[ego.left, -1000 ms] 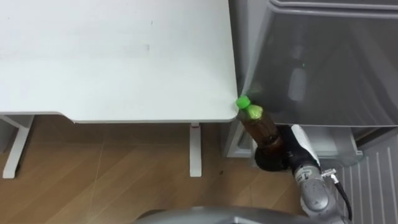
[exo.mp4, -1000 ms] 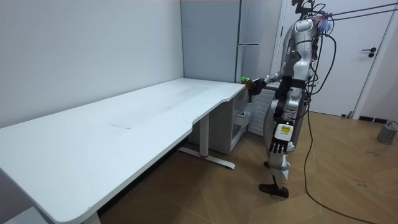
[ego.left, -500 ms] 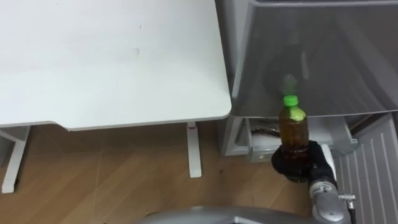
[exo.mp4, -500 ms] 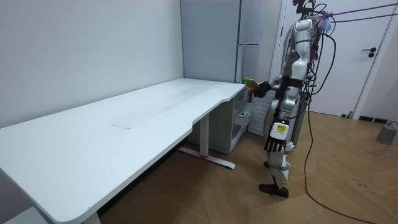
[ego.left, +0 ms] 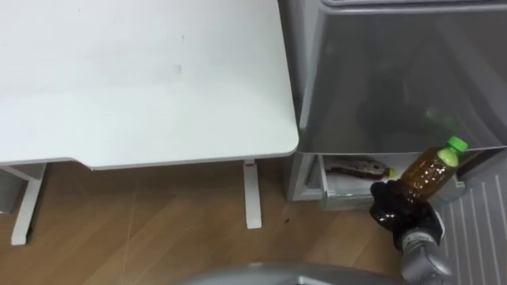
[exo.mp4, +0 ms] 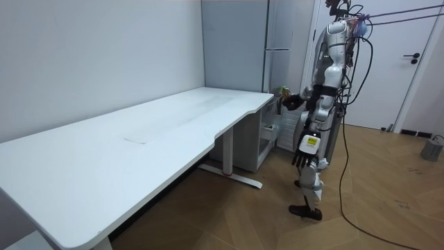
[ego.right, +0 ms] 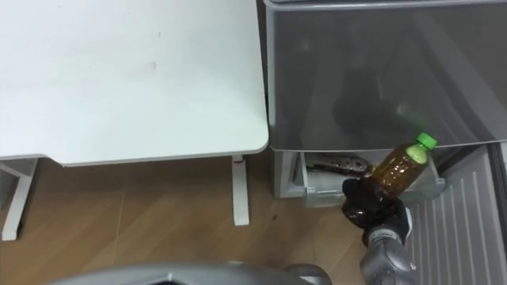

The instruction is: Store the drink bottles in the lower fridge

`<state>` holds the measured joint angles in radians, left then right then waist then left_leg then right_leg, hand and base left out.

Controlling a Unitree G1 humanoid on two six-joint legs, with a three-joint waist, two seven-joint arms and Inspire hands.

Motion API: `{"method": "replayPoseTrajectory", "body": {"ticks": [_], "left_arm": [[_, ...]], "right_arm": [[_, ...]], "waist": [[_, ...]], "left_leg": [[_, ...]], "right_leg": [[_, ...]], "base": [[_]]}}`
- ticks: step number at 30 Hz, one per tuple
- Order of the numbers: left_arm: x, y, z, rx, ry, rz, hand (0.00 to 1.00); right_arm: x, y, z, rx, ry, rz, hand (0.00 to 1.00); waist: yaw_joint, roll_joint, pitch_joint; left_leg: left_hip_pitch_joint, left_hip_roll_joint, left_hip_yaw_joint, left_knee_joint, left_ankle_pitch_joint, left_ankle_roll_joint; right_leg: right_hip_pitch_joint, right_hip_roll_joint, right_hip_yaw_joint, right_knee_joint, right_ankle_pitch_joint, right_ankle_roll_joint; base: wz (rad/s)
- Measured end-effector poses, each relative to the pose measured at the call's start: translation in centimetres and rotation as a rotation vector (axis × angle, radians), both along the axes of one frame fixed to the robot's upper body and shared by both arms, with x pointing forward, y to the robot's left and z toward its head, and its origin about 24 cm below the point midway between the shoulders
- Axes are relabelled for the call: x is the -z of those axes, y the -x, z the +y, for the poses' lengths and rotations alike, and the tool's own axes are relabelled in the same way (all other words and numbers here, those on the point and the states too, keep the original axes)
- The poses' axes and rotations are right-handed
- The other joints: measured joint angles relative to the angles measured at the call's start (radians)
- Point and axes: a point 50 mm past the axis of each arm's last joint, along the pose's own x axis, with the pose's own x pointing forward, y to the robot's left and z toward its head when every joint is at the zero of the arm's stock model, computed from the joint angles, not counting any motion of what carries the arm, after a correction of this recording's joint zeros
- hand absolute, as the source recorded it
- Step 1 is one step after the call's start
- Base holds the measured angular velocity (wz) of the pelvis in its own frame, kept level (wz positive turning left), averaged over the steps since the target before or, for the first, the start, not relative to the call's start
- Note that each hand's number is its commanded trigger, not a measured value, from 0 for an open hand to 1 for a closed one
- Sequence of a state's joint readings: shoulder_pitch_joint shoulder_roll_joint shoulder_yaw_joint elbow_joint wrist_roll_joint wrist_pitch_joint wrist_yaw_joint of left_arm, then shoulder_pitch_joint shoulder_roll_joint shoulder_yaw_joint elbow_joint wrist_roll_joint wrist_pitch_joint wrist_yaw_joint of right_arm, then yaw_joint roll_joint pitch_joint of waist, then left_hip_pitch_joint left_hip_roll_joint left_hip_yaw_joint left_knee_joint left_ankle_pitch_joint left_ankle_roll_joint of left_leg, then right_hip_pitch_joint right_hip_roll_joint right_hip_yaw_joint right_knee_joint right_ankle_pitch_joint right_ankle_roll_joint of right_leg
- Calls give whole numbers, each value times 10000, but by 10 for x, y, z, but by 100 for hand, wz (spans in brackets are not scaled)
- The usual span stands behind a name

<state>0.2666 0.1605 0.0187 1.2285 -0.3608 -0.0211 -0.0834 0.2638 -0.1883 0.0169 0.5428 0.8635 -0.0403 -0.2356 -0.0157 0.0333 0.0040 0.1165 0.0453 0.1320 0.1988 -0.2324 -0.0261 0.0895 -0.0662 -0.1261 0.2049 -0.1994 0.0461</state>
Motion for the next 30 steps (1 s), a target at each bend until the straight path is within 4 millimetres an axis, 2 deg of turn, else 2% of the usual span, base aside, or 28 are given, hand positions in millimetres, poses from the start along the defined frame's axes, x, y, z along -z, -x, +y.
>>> {"method": "replayPoseTrajectory", "body": {"ticks": [5, 9, 11, 14, 19, 22, 25, 30], "left_arm": [[-1, -1, -1, -70, 6, -94, 0], [-2, 5, 1, -323, -40, 45, 0], [-2, 5, 1, -357, -13, 71, 0], [-3, 11, 0, -394, 46, 255, 0], [-5, 39, -4, -626, 319, 1183, 0], [-5, 47, -7, -777, 546, 1505, 0], [-4, 47, -13, -839, 762, 1584, 0], [-3, 44, -14, -754, 911, 1660, 0]], "right_arm": [[1, -3, 3, 1745, -2042, -760, 100], [4, -4, 9, 2882, -3496, -1175, 100], [5, -4, 11, 3225, -3997, -1330, 100], [6, -4, 14, 3642, -4716, -1588, 100], [6, -6, 15, 3924, -5047, -1712, 100], [7, -7, 14, 4196, -5283, -1728, 100], [5, -8, 7, 4626, -5613, -1879, 100], [3, -14, 2, 4627, -5817, -2136, 100]], "waist": [[250, -45, 21], [273, -183, 98], [429, -198, 93], [546, -157, 88], [532, -53, 67], [529, -4, 42], [486, 116, 18], [457, 207, 34]], "left_leg": [[17, 1, 52, 0, 0, 0], [167, -7, 20, 9, -3, -4], [185, -7, 22, 33, -10, -9], [175, -6, 23, 48, -12, -11], [175, -6, 8, 34, -13, -12], [168, -13, -13, 53, -12, -11], [-46, -68, -234, 246, -20, 9], [-549, -93, -505, 460, -13, 16]], "right_leg": [[35, -2, 30, -6, -7, 5], [378, -22, -148, -165, -62, 25], [422, -23, -170, -197, -85, 27], [478, -25, -258, -188, -82, 25], [511, -25, -279, -184, -80, 22], [532, -34, -279, -158, -79, 21], [467, -92, -480, -117, -84, 31], [15, -152, -710, 191, -164, -9]], "base": [[0], [13], [9], [9], [2], [1], [18], [13]]}}
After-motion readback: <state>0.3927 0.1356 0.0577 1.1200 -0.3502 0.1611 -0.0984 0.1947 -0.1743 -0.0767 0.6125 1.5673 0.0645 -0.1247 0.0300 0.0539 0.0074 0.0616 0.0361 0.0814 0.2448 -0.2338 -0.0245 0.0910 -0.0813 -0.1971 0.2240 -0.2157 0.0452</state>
